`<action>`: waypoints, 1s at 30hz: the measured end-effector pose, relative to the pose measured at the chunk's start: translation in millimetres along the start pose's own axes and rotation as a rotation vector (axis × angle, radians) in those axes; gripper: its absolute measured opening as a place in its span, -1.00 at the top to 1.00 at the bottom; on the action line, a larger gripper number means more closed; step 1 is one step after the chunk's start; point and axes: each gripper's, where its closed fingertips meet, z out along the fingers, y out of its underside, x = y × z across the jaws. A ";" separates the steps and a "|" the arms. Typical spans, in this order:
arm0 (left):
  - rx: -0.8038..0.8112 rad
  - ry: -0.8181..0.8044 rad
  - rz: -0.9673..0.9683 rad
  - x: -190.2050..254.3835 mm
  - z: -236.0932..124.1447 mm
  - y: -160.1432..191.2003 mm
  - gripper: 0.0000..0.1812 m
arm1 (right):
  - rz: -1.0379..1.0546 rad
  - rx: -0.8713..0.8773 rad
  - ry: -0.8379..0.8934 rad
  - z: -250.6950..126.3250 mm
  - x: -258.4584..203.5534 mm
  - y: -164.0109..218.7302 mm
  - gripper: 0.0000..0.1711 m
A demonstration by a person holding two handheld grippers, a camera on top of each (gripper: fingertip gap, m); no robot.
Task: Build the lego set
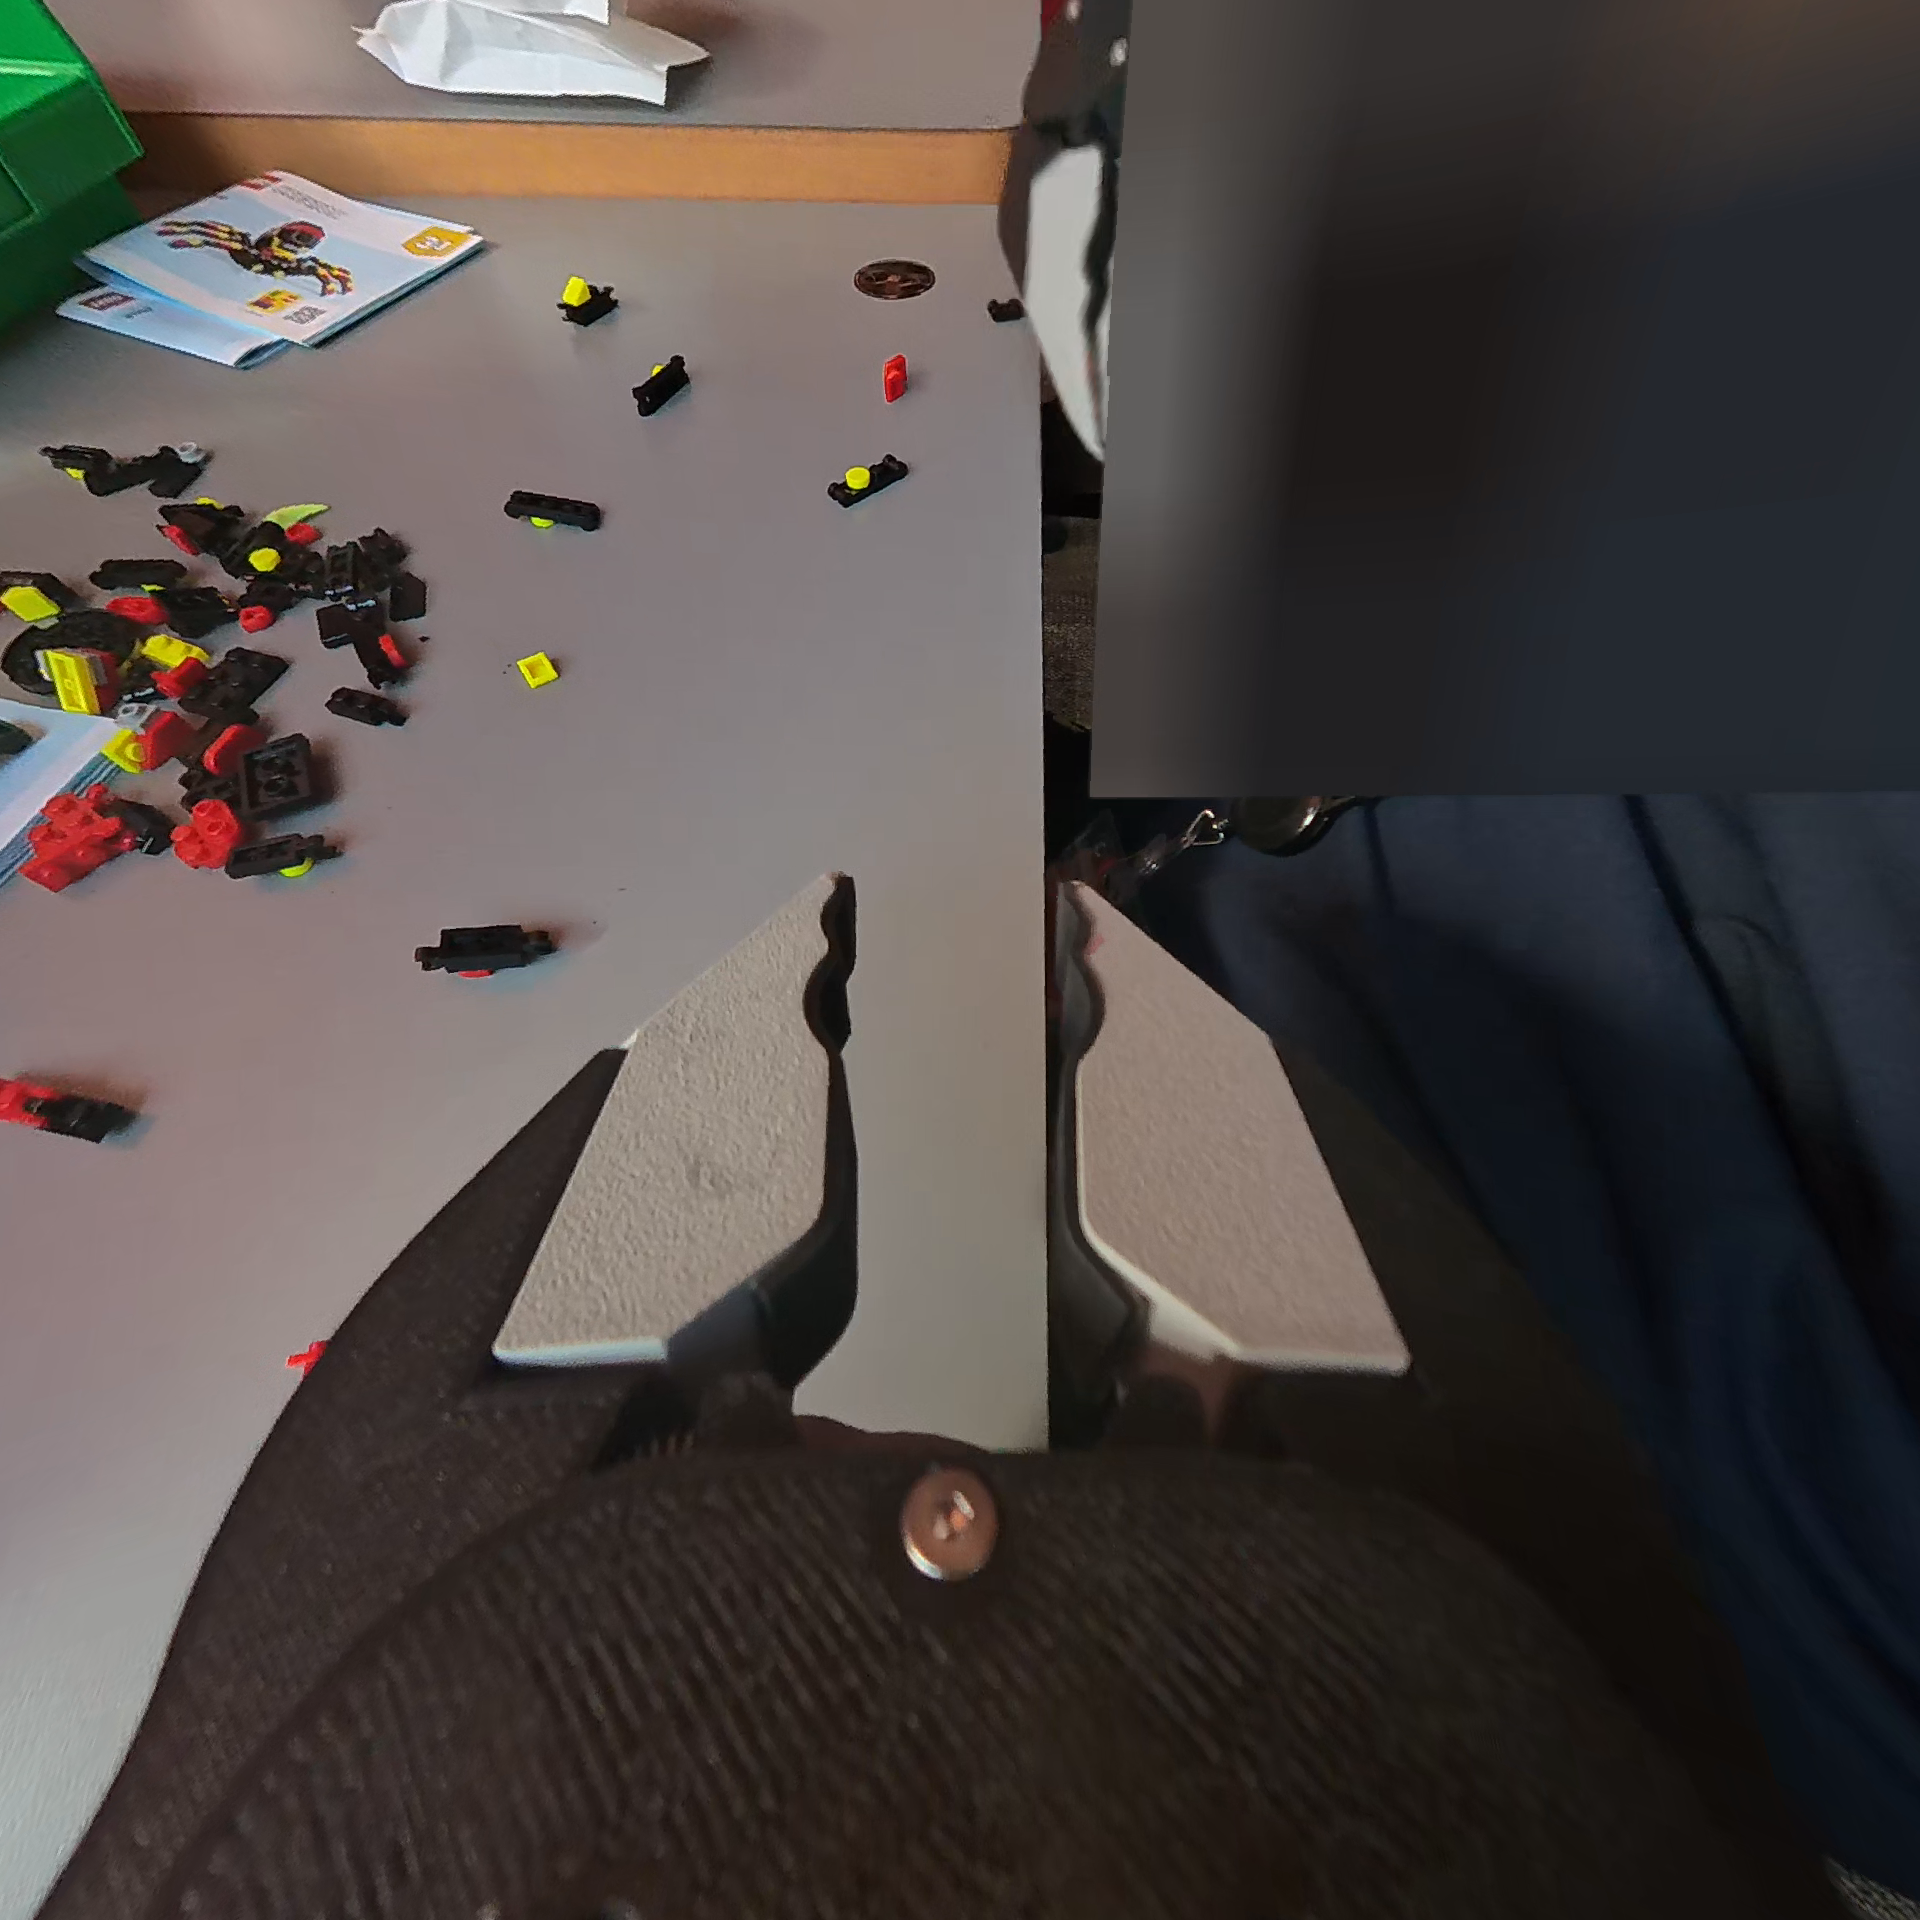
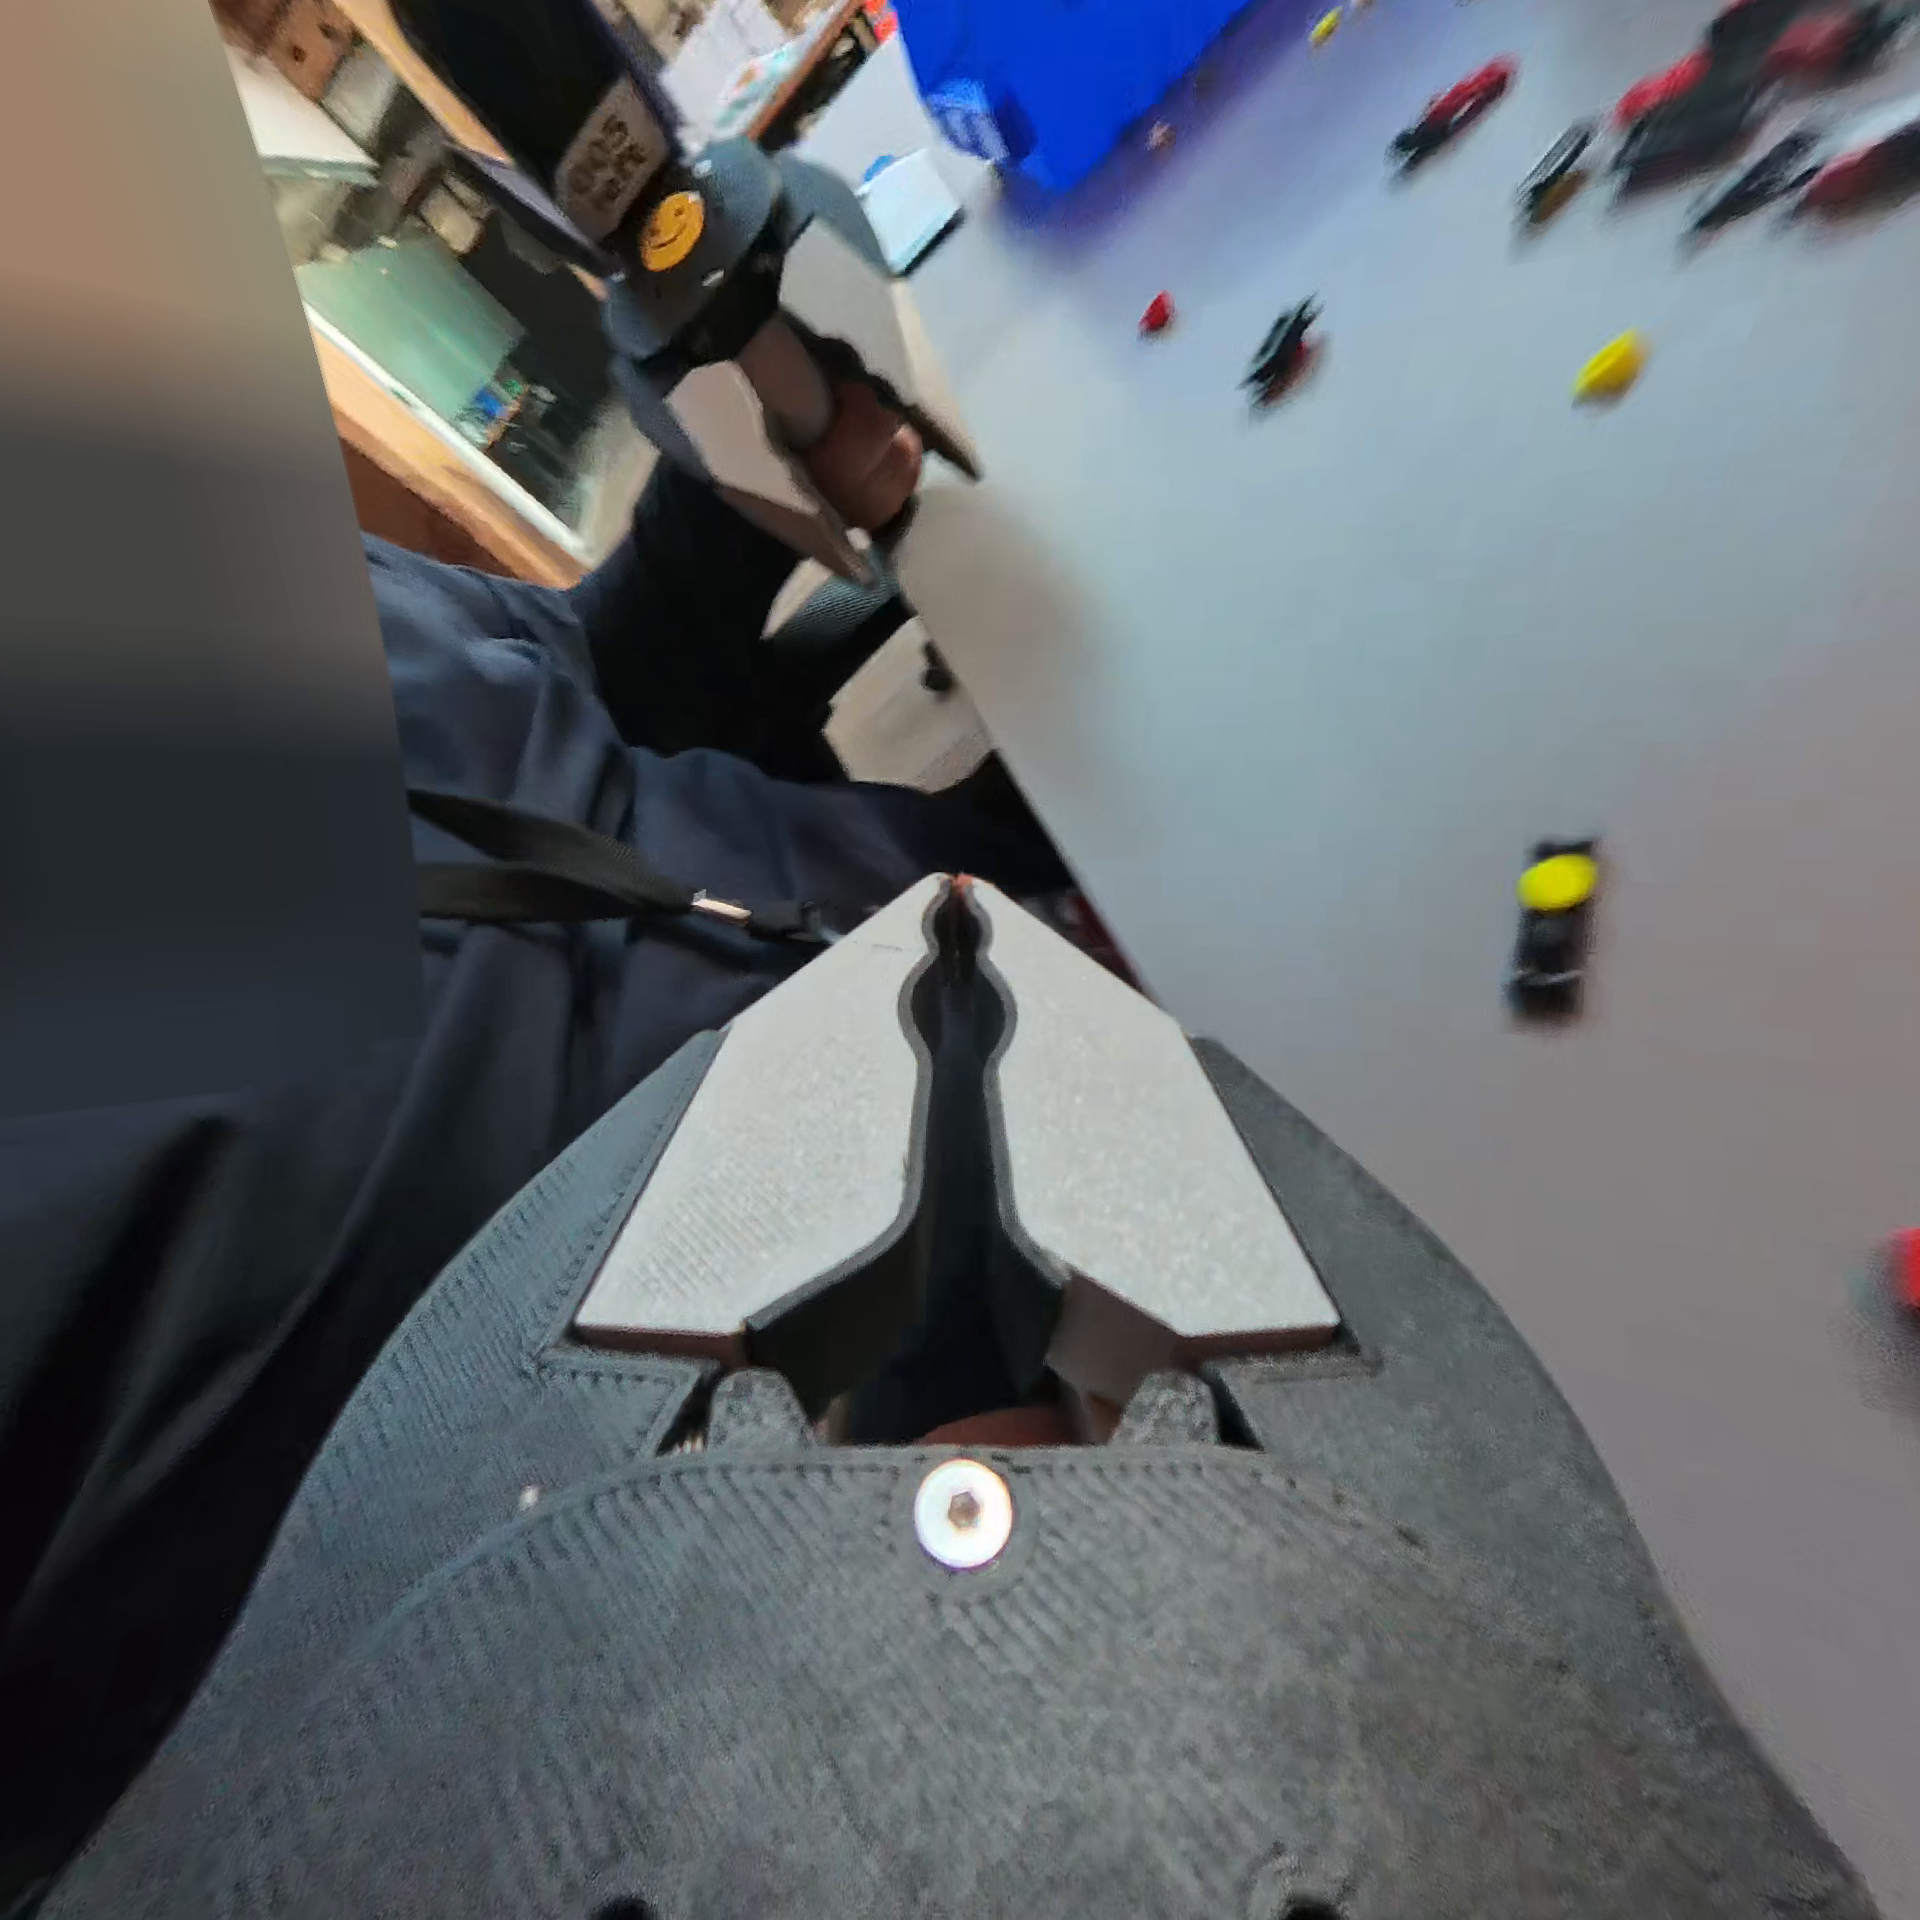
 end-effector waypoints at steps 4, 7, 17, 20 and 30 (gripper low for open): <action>-0.001 -0.003 0.000 -0.2 0.1 0.0 0.61 | -0.223 -0.055 0.352 -11.8 57.6 -26.7 1.00; 0.005 -0.008 -0.002 -0.8 -0.9 -0.5 0.62 | -0.374 -0.127 0.510 -18.7 81.1 -38.0 1.00; 0.015 -0.006 -0.015 -1.7 -2.3 -1.1 0.61 | -0.686 -0.314 0.683 -21.8 103.5 -41.3 0.63; 0.012 -0.003 -0.026 -2.6 -2.0 -0.5 0.62 | -0.661 -0.268 0.667 -26.1 94.8 -46.4 0.58; -0.016 -0.002 -0.022 -2.8 0.9 3.0 0.61 | -0.627 -0.412 0.328 -2.6 18.4 31.6 0.59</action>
